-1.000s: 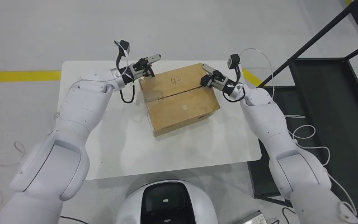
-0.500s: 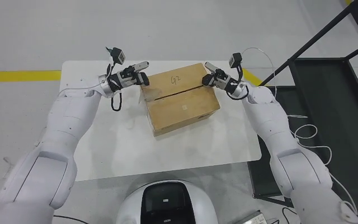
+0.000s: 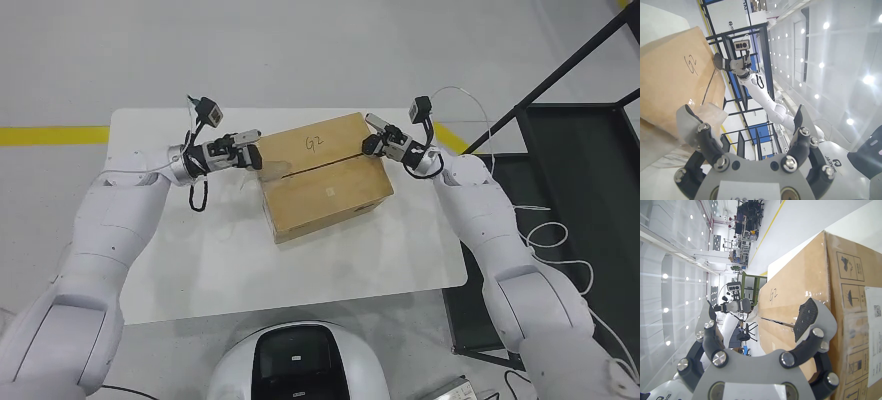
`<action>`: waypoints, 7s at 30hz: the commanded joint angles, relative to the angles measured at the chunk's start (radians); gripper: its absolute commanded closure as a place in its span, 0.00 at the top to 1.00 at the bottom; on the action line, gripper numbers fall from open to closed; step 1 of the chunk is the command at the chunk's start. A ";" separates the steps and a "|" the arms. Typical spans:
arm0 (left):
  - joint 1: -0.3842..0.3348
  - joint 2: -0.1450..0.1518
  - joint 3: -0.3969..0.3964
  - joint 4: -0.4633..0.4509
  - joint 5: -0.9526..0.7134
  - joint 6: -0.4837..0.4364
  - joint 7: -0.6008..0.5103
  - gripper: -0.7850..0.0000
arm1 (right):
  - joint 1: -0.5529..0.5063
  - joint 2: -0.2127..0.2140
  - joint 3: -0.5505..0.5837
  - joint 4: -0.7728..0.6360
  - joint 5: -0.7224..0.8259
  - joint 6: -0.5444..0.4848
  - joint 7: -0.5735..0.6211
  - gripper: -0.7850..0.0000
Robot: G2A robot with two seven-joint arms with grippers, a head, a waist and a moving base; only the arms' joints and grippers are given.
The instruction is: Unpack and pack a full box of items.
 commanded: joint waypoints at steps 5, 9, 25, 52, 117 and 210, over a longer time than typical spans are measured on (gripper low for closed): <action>0.020 -0.008 0.028 -0.041 0.023 0.019 -0.017 1.00 | -0.002 -0.001 0.001 -0.001 -0.001 0.001 -0.006 1.00; 0.012 -0.020 0.047 -0.039 0.030 0.023 -0.010 1.00 | -0.002 0.001 0.005 0.001 -0.006 -0.001 -0.010 1.00; -0.025 -0.068 0.133 -0.017 0.161 -0.066 0.099 1.00 | -0.009 0.004 0.016 -0.011 -0.008 0.002 -0.013 1.00; 0.027 0.006 0.064 -0.153 0.251 -0.063 0.063 1.00 | -0.011 -0.001 0.011 -0.024 -0.020 0.014 -0.010 1.00; -0.161 -0.174 0.268 0.197 0.261 0.037 0.285 0.19 | -0.038 0.020 0.050 -0.070 -0.013 0.009 0.011 1.00; 0.016 -0.134 0.131 -0.058 0.592 -0.245 0.699 0.00 | -0.021 0.018 0.043 -0.039 -0.021 0.012 0.017 1.00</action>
